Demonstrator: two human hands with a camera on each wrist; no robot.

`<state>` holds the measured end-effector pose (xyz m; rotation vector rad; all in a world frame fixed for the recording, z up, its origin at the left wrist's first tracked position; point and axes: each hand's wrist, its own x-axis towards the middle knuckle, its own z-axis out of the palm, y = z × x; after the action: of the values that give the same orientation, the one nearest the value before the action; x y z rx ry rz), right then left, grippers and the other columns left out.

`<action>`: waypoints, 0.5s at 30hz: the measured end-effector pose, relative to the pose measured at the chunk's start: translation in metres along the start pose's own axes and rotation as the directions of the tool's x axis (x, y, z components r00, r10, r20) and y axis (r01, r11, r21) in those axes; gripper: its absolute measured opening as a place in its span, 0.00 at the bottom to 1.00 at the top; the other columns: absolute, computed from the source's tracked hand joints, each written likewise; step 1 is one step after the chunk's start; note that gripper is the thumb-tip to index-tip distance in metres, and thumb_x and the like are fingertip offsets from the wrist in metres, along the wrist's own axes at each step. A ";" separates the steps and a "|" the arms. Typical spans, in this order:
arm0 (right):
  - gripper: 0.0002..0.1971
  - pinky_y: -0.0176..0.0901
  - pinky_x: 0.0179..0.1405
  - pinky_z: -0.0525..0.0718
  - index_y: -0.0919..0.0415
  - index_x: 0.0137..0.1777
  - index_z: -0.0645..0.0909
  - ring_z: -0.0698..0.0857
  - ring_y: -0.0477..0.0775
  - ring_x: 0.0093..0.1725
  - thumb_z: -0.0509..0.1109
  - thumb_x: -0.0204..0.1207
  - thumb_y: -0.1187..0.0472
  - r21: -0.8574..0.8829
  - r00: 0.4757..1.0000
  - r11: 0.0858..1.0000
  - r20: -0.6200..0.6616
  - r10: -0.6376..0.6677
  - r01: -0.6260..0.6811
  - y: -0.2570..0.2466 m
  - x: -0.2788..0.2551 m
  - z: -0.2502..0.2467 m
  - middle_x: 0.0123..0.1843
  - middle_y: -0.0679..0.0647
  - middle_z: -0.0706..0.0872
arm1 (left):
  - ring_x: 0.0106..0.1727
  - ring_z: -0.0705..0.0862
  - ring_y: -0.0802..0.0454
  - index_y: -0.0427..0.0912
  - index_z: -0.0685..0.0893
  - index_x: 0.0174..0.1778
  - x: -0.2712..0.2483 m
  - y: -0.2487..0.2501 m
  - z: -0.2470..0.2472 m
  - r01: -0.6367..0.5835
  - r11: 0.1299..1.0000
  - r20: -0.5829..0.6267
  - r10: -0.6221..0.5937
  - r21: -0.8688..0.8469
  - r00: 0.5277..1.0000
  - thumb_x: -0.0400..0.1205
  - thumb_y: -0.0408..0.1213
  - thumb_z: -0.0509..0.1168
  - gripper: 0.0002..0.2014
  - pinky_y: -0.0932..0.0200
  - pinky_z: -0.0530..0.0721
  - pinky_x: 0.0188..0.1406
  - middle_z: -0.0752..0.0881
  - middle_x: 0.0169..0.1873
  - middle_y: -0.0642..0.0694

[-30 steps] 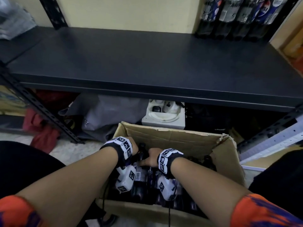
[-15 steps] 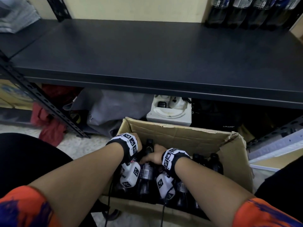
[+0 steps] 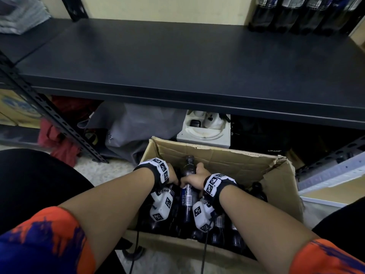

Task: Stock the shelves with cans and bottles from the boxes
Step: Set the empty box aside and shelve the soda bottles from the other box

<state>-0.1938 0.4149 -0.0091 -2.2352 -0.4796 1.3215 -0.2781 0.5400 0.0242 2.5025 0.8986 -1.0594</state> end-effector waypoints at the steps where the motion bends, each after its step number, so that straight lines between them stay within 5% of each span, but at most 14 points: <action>1: 0.56 0.52 0.46 0.90 0.56 0.73 0.62 0.87 0.60 0.52 0.83 0.43 0.46 0.012 1.000 1.000 -0.004 -0.001 0.001 0.002 0.001 0.000 0.56 0.55 0.84 | 0.59 0.88 0.45 0.43 0.85 0.67 0.002 0.001 0.001 0.000 1.000 0.008 0.000 -0.008 1.000 0.79 0.59 0.69 0.27 0.52 0.85 0.64 0.88 0.61 0.44; 8: 0.34 0.43 0.35 0.82 0.51 0.67 0.74 0.86 0.51 0.49 0.84 0.61 0.56 0.126 0.997 0.989 -0.023 -0.075 0.078 0.008 -0.001 -0.010 0.50 0.49 0.87 | 0.55 0.86 0.45 0.42 0.84 0.66 0.009 -0.003 0.013 0.045 0.974 0.022 -0.041 -0.223 0.999 0.75 0.59 0.74 0.30 0.56 0.83 0.59 0.87 0.55 0.44; 12: 0.32 0.46 0.58 0.87 0.49 0.62 0.80 0.89 0.52 0.53 0.85 0.56 0.53 0.163 0.989 0.977 -0.076 -0.126 0.137 0.010 -0.003 -0.014 0.52 0.49 0.91 | 0.53 0.85 0.47 0.45 0.83 0.67 0.005 -0.004 0.013 0.005 0.936 0.008 -0.003 -0.352 1.000 0.73 0.57 0.76 0.30 0.57 0.84 0.54 0.86 0.54 0.46; 15: 0.24 0.38 0.46 0.81 0.48 0.57 0.81 0.87 0.51 0.52 0.84 0.62 0.58 0.132 0.977 0.972 -0.115 -0.181 0.196 0.011 -0.013 -0.025 0.50 0.48 0.90 | 0.52 0.84 0.49 0.54 0.83 0.58 -0.005 -0.004 0.007 -0.059 0.901 0.005 0.068 -0.429 0.998 0.75 0.51 0.76 0.18 0.56 0.83 0.52 0.86 0.53 0.46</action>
<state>-0.1768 0.3928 0.0039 -2.0716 -0.5288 1.1033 -0.2873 0.5381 0.0229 2.1337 0.9208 -0.7623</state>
